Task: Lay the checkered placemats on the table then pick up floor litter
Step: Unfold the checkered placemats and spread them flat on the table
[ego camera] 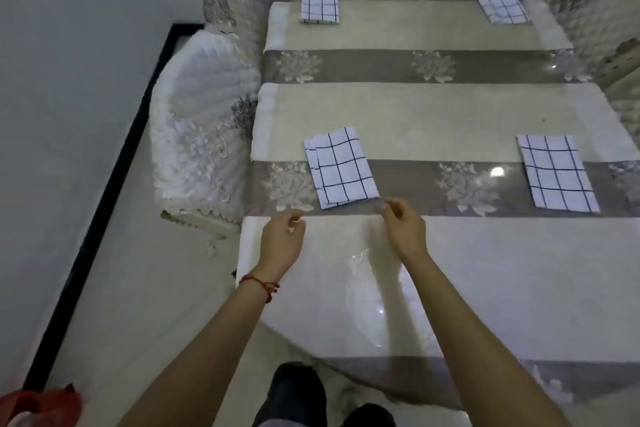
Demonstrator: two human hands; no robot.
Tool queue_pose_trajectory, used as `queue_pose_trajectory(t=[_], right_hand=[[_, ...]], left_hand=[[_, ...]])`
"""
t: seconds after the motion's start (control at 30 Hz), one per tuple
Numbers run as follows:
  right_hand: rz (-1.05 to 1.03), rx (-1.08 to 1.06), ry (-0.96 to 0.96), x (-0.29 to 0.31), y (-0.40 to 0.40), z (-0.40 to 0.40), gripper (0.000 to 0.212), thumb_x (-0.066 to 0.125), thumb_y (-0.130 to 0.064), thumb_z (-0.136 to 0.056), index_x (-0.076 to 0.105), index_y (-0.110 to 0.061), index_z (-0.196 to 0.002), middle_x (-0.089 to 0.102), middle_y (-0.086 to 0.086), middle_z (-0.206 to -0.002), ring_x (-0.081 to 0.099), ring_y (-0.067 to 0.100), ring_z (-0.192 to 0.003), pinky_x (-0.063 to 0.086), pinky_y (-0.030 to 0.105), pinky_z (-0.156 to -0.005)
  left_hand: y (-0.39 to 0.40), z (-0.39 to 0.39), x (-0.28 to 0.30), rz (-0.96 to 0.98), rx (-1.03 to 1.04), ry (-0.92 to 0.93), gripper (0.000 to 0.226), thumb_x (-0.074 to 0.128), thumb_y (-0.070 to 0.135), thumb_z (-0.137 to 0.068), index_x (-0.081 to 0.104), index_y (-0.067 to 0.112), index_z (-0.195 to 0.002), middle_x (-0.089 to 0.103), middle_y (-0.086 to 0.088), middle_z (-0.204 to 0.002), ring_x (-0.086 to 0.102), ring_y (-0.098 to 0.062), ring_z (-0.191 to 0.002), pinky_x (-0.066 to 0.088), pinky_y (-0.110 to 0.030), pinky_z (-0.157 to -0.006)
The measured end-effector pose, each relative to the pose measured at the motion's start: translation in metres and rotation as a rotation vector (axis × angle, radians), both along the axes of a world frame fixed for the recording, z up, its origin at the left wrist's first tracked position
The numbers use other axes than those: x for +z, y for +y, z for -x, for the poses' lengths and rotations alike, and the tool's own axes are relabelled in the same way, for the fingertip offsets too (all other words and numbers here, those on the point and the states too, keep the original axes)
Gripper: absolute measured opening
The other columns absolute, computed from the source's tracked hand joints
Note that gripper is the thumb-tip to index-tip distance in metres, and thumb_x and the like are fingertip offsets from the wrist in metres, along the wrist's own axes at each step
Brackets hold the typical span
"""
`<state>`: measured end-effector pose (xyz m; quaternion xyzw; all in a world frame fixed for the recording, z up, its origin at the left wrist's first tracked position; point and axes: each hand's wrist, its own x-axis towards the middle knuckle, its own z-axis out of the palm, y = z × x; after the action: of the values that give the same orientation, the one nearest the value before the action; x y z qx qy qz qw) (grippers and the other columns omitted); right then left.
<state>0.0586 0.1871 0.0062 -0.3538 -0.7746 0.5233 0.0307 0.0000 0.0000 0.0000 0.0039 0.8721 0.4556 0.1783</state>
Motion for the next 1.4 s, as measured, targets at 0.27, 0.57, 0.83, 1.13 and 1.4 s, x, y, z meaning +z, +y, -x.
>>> queue_pose_trajectory(t=[0.27, 0.57, 0.83, 1.13, 1.4], right_hand=[[-0.195, 0.003, -0.166, -0.037, 0.001, 0.081, 0.011, 0.054, -0.024, -0.083, 0.054, -0.015, -0.087, 0.054, 0.004, -0.087, 0.050, 0.022, -0.080, 0.041, 0.031, -0.068], [-0.088, -0.058, -0.085, -0.016, -0.005, 0.088, 0.026, 0.055, -0.005, -0.079, 0.044, -0.022, -0.062, 0.047, -0.008, -0.064, 0.044, 0.008, -0.059, 0.033, 0.023, -0.051], [-0.049, 0.128, 0.099, 0.042, -0.007, 0.078, 0.012, 0.059, -0.011, -0.084, 0.064, -0.021, -0.079, 0.058, -0.011, -0.067, 0.050, 0.000, -0.058, 0.036, 0.010, -0.053], [0.262, 0.099, 0.145, 0.073, -0.012, 0.045, 0.012, 0.069, -0.013, -0.080, 0.068, -0.024, -0.083, 0.072, -0.013, -0.071, 0.067, 0.000, -0.069, 0.052, 0.012, -0.064], [0.254, 0.075, 0.088, 0.073, -0.021, 0.013, 0.013, 0.069, -0.014, -0.080, 0.068, -0.015, -0.067, 0.061, -0.009, -0.052, 0.053, 0.001, -0.050, 0.047, 0.014, -0.054]], left_hand=[[0.035, 0.064, -0.015, -0.072, 0.006, -0.121, 0.032, 0.049, 0.009, -0.090, 0.054, 0.001, -0.121, 0.059, -0.012, -0.108, 0.054, -0.020, -0.097, 0.045, -0.030, -0.086], [0.041, 0.080, -0.008, -0.043, -0.013, -0.079, 0.031, 0.053, 0.007, -0.086, 0.052, 0.010, -0.118, 0.052, -0.007, -0.109, 0.050, -0.019, -0.101, 0.038, -0.021, -0.079], [0.032, 0.102, 0.026, 0.153, -0.401, 0.629, 0.070, 0.054, 0.047, -0.077, 0.028, 0.027, -0.139, 0.028, -0.005, -0.151, 0.017, -0.024, -0.140, 0.015, -0.042, -0.112], [0.023, 0.095, 0.058, -0.223, -0.441, 0.242, 0.012, 0.062, 0.015, -0.084, 0.064, 0.011, -0.073, 0.058, -0.008, -0.063, 0.046, -0.007, -0.058, 0.032, -0.012, -0.052], [0.004, 0.057, 0.056, -0.116, -0.147, 0.311, 0.024, 0.066, 0.016, -0.080, 0.062, 0.007, -0.101, 0.059, -0.008, -0.098, 0.051, -0.016, -0.092, 0.041, -0.023, -0.081]])
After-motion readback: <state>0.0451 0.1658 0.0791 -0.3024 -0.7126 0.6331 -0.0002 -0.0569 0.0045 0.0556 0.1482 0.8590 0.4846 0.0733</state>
